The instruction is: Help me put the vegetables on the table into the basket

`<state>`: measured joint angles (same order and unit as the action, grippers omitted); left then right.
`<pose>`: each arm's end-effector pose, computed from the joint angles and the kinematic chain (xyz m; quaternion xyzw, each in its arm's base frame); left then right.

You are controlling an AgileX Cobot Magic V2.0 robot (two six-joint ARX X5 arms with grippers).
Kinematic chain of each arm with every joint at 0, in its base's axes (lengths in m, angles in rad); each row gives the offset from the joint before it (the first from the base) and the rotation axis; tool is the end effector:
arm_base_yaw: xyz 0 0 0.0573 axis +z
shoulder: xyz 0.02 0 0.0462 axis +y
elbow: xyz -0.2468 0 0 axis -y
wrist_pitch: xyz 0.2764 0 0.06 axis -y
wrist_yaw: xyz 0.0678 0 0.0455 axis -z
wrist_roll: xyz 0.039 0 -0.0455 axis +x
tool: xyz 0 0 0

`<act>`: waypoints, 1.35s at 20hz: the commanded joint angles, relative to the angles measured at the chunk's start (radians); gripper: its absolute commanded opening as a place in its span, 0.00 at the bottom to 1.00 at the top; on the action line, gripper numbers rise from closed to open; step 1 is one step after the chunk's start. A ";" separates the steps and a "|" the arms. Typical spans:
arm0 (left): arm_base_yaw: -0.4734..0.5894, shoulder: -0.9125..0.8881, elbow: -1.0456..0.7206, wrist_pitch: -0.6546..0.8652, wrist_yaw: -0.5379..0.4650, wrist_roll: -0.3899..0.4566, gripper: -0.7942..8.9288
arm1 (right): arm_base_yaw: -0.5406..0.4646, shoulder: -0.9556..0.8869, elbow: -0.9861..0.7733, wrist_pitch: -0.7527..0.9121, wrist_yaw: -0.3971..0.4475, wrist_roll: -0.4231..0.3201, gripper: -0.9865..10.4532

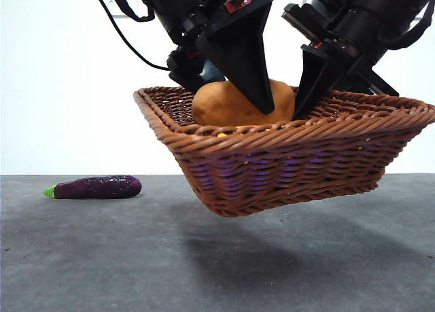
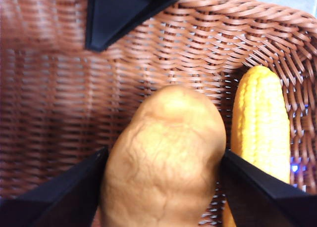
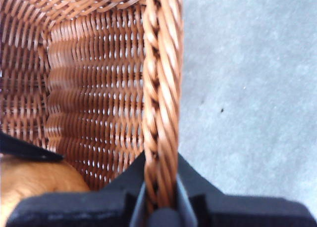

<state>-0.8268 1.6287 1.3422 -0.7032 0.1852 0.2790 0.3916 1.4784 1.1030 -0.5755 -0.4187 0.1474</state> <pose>0.2484 -0.2805 0.2406 0.2553 0.3870 -0.4851 0.7415 0.3049 0.1431 0.2195 0.0664 0.4823 0.3158 0.8144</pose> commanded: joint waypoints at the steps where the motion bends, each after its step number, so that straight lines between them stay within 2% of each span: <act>1: -0.003 0.008 -0.007 -0.024 0.006 -0.024 0.21 | 0.000 0.005 0.005 0.039 -0.011 0.036 0.07; 3: -0.002 0.008 -0.007 -0.055 0.005 -0.024 0.59 | 0.000 0.005 0.005 0.055 -0.011 0.042 0.07; 4: -0.002 0.008 -0.007 -0.055 0.005 -0.024 0.61 | 0.000 0.005 0.005 0.058 -0.011 0.043 0.07; 9: 0.000 -0.023 -0.005 -0.056 0.002 -0.021 0.61 | 0.000 0.005 0.005 0.053 -0.011 0.042 0.07; 12: 0.024 -0.114 -0.005 -0.079 -0.005 -0.020 0.61 | -0.023 0.005 0.005 0.052 -0.012 0.041 0.07; 15: 0.097 -0.254 -0.005 -0.093 -0.095 -0.002 0.61 | -0.080 0.003 0.005 0.045 -0.059 0.039 0.07; 17: 0.194 -0.328 -0.005 -0.095 -0.166 0.086 0.61 | -0.122 0.002 0.005 0.035 -0.105 0.031 0.07; 19: 0.335 -0.344 -0.005 -0.095 -0.166 0.172 0.61 | -0.158 -0.006 0.005 0.012 -0.132 0.002 0.07; 24: 0.603 -0.249 -0.005 -0.016 0.001 0.323 0.60 | -0.203 -0.053 0.005 -0.033 -0.146 -0.050 0.07; 27: 0.679 -0.127 0.002 0.072 0.018 0.407 0.60 | -0.204 -0.081 0.005 -0.039 -0.157 -0.071 0.07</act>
<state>-0.1467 1.4979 1.3437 -0.6304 0.1959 0.6483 0.1883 1.4067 1.1030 -0.6224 -0.5587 0.0837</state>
